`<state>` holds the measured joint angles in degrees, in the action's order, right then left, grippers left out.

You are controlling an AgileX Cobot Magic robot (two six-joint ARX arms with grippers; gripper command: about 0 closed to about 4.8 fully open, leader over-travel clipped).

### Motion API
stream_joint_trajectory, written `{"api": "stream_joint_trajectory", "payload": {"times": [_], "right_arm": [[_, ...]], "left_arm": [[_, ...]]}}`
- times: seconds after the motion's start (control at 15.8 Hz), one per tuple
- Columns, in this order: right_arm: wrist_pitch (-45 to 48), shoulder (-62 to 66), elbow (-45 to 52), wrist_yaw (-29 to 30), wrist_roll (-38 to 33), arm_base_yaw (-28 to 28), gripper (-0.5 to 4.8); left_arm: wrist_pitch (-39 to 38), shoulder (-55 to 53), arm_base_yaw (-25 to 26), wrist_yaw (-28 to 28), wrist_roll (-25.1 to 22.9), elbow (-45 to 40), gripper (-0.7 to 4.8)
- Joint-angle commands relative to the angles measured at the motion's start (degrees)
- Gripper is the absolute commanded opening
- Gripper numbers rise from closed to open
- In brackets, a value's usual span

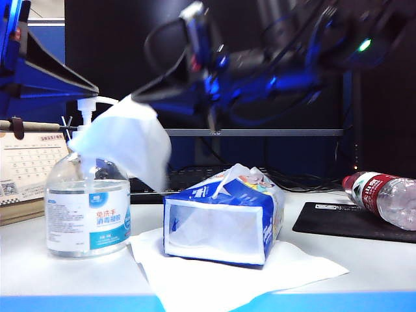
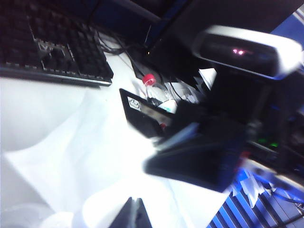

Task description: Pull out a tissue from the tissue dispenser, then press the switch of the alcohol sanitizer bottle to drop some sanitizer on the paper tissue, and finally place the treated tissue on the table.

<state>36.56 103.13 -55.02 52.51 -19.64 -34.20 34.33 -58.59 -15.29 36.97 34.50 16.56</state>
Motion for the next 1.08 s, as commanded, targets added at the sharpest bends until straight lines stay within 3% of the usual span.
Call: {"api": "stream_joint_trajectory", "payload": {"times": [0.06,1.08], "right_arm": [[1.0,0.2,-1.7,0.4,0.4,-0.1,-0.05],[-2.1,0.2,-4.3,5.2,-0.3,-0.1,-0.05]], "left_arm": [[0.4,0.1,0.0,0.3,-0.4,0.2,-0.05],[1.1,0.1,0.0,-0.7,-0.4,0.3,-0.05]]}}
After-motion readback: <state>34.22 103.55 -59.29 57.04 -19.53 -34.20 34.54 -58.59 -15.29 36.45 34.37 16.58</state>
